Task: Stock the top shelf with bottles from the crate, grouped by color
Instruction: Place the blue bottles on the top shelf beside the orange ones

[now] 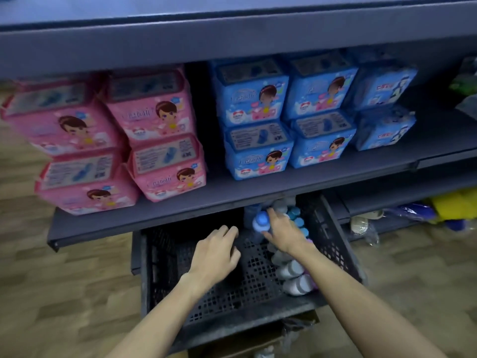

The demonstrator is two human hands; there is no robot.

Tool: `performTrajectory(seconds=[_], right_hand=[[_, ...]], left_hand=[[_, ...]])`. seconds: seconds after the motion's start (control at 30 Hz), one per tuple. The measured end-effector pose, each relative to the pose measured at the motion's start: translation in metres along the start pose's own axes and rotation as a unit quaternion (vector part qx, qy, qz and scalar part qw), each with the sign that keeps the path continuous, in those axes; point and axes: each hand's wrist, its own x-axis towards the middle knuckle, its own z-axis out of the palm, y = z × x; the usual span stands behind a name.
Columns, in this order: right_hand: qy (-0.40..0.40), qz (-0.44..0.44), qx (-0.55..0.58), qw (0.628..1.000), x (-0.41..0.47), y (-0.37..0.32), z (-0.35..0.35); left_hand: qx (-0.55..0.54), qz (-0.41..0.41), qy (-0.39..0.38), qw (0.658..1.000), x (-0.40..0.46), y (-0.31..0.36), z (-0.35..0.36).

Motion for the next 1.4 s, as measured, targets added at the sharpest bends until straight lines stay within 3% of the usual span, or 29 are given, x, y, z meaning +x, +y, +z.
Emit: performTrajectory(seconds=[0.23, 0.6, 1.0, 1.2, 1.4], right_hand=[[-0.048, 0.075, 0.027, 0.996, 0.033, -0.014, 0.027], [0.055, 0.05, 0.012, 0.997, 0.01, -0.037, 0.086], [0.097, 0.041, 0.209, 0.972, -0.039, -0.042, 0.006], [0.113, -0.083, 0.29, 0.947, -0.079, -0.06, -0.065], [0.164, -0.222, 0.27, 0.923, -0.108, -0.083, -0.119]], left_hand=[[-0.043, -0.042, -0.028, 0.998, -0.018, -0.015, 0.029], [-0.071, -0.067, -0.029, 0.995, -0.027, -0.034, 0.041], [-0.077, -0.065, 0.013, 0.995, -0.032, -0.032, 0.015], [-0.058, -0.05, 0.067, 0.995, -0.033, -0.013, -0.017], [-0.027, -0.014, 0.135, 0.99, -0.034, 0.006, -0.068]])
